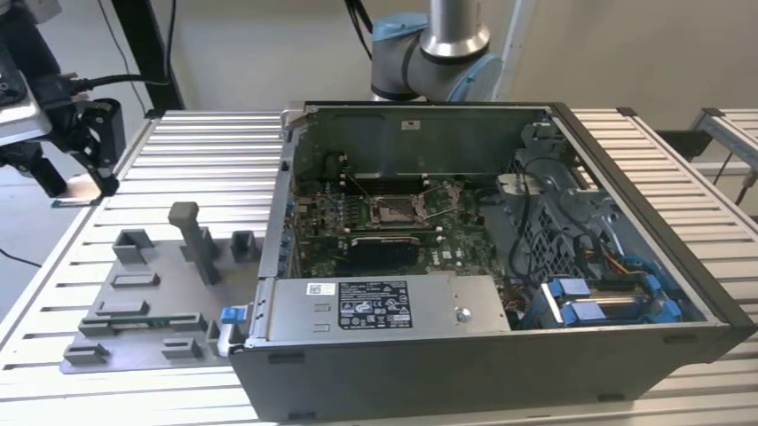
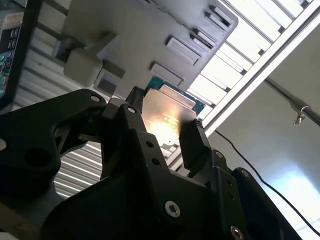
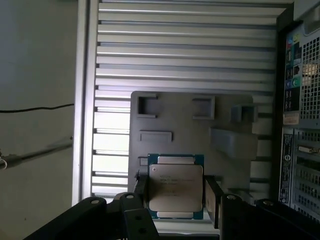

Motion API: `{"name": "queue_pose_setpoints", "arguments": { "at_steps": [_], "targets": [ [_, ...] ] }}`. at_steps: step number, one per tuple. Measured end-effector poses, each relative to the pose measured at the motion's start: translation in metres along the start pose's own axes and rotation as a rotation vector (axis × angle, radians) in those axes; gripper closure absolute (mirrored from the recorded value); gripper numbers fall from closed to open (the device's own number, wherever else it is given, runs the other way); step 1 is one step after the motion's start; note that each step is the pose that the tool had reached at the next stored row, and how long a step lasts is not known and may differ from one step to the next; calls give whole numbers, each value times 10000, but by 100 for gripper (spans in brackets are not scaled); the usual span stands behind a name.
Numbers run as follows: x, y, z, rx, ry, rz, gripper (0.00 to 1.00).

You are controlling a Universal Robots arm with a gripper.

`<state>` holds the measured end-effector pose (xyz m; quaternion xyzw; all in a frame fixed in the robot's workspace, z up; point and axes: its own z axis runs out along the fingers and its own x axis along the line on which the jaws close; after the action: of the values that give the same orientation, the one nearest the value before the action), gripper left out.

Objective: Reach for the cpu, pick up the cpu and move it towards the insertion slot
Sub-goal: 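Pick up the cpu and move it towards the insertion slot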

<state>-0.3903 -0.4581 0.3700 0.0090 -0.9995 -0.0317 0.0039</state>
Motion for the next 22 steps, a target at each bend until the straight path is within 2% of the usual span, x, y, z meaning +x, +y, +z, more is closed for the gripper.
{"name": "queue_pose_setpoints", "arguments": {
  "at_steps": [22],
  "targets": [
    [-971, -17, -8, -1, 35, 1, 100]
  ]
}}
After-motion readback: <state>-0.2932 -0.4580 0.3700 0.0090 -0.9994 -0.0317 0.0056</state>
